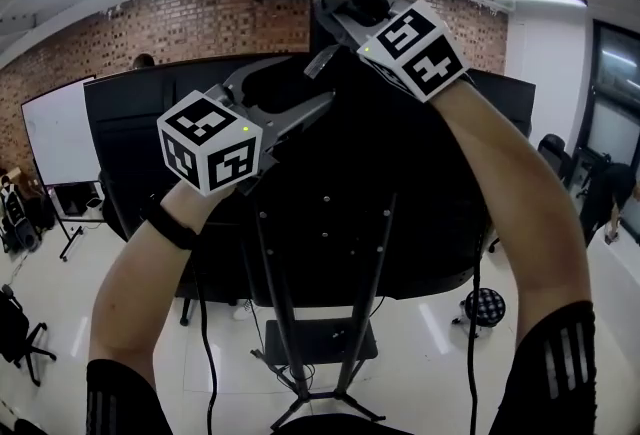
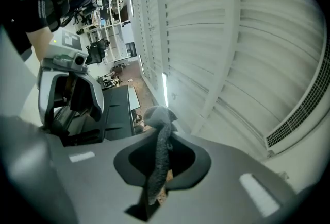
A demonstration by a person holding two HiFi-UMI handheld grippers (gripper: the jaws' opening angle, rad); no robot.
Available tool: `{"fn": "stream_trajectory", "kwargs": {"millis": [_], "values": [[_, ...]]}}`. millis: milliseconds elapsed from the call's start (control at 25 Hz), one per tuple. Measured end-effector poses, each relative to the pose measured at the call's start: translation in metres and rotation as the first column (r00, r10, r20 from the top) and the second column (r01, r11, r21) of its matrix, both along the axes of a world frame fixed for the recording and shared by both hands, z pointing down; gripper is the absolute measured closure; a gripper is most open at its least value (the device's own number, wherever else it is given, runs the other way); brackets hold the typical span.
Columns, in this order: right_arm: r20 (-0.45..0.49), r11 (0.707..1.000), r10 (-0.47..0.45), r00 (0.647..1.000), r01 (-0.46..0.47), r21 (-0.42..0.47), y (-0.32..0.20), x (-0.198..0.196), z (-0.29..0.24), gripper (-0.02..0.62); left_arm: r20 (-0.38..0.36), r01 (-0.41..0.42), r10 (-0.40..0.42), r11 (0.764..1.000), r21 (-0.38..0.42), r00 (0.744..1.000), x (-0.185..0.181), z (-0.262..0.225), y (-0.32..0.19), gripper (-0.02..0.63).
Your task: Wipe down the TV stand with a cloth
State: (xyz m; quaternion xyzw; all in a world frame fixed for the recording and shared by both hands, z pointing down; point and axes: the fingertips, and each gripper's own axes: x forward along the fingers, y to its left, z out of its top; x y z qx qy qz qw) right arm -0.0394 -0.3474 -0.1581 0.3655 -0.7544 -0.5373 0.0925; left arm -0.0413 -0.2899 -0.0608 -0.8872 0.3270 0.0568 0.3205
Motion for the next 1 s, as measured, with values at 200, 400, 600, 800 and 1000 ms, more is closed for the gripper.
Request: {"fn": "stream_trajectory", "kwargs": {"millis": [200, 400, 600, 800, 1000], "values": [[-0.02, 1.0, 0.022, 1.0, -0.021, 0.013, -0.005, 0.001, 0.012, 0.575, 0.025, 0.0, 0.001, 1.0, -0.024, 1.0, 0.004, 0.026, -0.002, 0.295], [-0.083, 0.999, 0.037, 0.996, -0.035, 0.019, -0.004, -0.002, 0.044, 0.575, 0.026, -0.008, 0.009, 0.999, -0.049, 1.0, 0.004, 0.043, -0.001, 0.295], [-0.158, 0.996, 0.068, 0.985, -0.058, 0.065, -0.004, -0.007, 0.084, 0.575, 0.013, -0.026, 0.027, 0.997, -0.078, 1.0, 0.004, 0.063, -0.003, 0.295], [-0.229, 0.989, 0.108, 0.967, -0.081, 0.124, 0.0, -0.011, 0.113, 0.575, 0.022, 0.013, -0.012, 0.996, -0.088, 1.0, -0.002, 0.083, -0.005, 0.296], [-0.32, 0.976, 0.171, 0.932, -0.116, 0.183, 0.0, -0.011, 0.15, 0.575, 0.048, 0.034, -0.03, 0.996, -0.088, 0.998, -0.003, 0.109, 0.004, 0.296]]}}
